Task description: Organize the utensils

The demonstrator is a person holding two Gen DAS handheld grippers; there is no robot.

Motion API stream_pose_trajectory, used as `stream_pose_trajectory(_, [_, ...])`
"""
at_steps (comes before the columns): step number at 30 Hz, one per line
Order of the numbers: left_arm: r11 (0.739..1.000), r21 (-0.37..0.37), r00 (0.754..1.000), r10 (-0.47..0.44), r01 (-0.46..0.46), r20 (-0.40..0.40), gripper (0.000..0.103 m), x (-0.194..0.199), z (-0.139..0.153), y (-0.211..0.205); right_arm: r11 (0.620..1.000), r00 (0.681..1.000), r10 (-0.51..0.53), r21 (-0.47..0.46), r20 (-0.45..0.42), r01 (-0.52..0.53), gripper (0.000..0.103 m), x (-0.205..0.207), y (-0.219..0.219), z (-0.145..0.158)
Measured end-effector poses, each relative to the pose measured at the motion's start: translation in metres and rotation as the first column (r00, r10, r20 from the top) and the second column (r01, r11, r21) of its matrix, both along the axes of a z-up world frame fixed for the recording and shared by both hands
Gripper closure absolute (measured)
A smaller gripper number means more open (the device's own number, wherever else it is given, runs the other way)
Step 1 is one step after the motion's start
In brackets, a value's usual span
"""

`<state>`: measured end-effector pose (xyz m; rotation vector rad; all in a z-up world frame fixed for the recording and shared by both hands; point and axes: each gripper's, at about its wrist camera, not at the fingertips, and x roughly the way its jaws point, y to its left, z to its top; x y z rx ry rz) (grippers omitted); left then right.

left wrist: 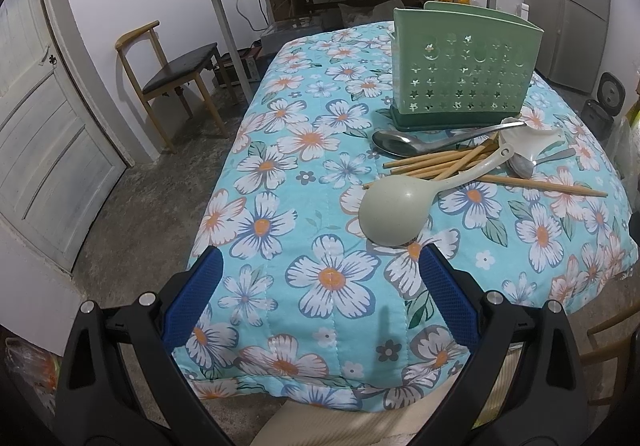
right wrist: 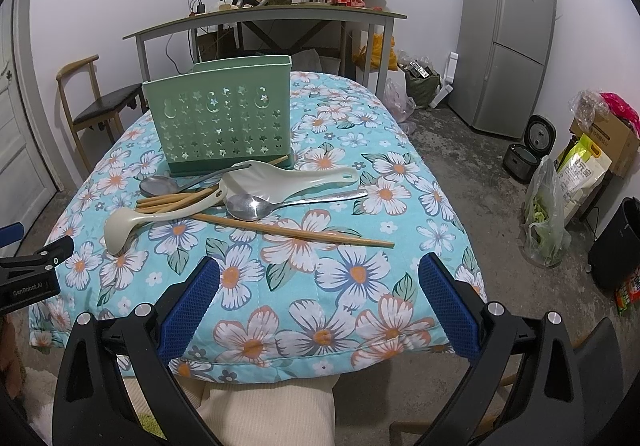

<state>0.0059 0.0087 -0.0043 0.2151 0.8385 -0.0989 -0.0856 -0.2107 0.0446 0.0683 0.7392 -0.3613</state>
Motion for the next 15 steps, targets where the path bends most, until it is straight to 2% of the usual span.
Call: stream_pose_trajectory(15, [1.000,0.004,1.000,0.004,-0.004,-0.001,0.008,0.0025,0.0004,0.0043,1.000,1.000,0.001,0.001,0.001,-0.001,0.006,0.0005,-0.0002,0.0005])
